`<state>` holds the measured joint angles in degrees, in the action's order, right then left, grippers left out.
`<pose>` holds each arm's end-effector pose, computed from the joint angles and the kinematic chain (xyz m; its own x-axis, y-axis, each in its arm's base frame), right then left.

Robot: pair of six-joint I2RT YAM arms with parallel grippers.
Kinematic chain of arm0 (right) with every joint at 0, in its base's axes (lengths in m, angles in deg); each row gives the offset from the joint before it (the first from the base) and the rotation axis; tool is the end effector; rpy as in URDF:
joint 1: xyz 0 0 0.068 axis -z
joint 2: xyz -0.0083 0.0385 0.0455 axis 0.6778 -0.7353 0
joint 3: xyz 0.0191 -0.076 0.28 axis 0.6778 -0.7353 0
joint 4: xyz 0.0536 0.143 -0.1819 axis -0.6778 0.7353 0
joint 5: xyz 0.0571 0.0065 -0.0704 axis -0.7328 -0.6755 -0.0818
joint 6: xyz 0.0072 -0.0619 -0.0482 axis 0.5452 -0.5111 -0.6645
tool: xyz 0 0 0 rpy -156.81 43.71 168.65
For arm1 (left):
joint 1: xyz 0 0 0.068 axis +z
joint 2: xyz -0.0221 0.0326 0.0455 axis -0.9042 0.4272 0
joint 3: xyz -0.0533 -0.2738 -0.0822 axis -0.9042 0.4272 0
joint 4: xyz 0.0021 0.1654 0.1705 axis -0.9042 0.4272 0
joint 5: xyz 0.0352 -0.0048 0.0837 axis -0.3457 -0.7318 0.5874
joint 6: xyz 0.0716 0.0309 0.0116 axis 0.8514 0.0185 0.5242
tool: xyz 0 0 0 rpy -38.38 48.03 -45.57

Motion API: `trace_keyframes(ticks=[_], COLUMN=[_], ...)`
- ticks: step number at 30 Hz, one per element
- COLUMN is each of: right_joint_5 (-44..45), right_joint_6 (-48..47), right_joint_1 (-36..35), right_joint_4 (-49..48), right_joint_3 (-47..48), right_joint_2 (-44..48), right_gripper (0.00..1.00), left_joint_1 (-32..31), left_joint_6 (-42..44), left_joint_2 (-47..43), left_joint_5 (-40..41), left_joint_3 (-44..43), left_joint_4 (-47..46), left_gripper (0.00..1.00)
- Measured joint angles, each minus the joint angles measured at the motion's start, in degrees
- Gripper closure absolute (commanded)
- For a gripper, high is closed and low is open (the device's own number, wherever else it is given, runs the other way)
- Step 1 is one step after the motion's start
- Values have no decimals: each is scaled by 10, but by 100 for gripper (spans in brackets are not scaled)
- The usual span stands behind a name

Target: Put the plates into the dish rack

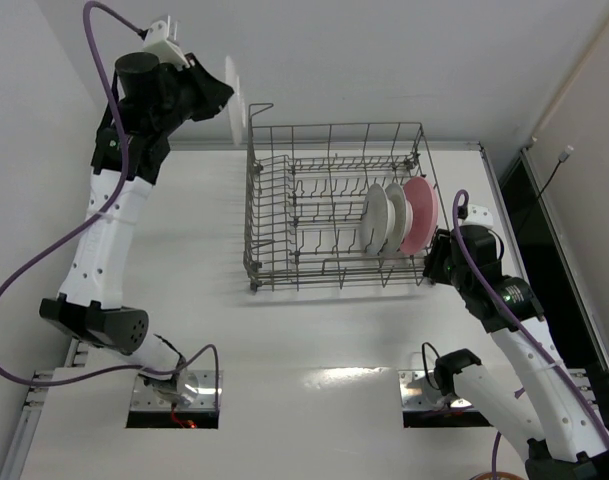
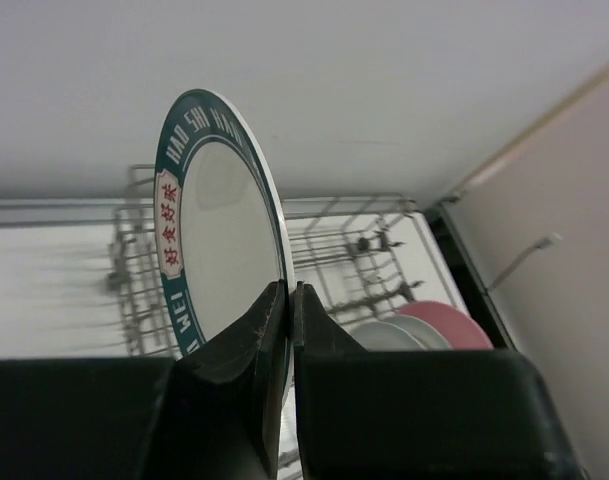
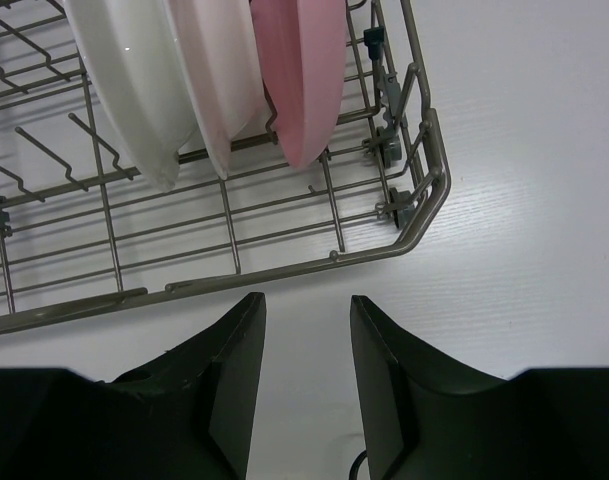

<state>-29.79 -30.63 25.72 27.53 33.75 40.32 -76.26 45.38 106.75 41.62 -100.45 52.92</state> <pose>0.1308 0.0175 0.2974 -0.5361 0.3431 -0.7713 0.2703 0.9354 0.2281 0.3193 -0.0749 0.5362 -0.2447 -0.4583 -0.8544 0.2444 0.8236 -0.5118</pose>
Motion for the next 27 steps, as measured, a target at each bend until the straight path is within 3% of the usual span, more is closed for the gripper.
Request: trace_keyframes(ticks=[5, 11, 17, 27], right_joint_5=[0, 0, 0, 1], right_joint_6=[0, 2, 2, 3], right_joint_1=[0, 0, 0, 0], right_joint_4=[0, 0, 0, 3], right_joint_3=[0, 0, 0, 0], right_joint_2=[0, 0, 0, 3], right_gripper=[63, 63, 63, 63], left_joint_1=[-31, -94, -163, -272], left_joint_6=[-35, -100, -162, -226], left_joint_2=[-24, -71, -91, -88], left_joint_5=[-70, -119, -106, 3], left_joint_3=[53, 196, 300, 410], left_joint_4=[-78, -216, -308, -372], left_gripper=[100, 100, 100, 100])
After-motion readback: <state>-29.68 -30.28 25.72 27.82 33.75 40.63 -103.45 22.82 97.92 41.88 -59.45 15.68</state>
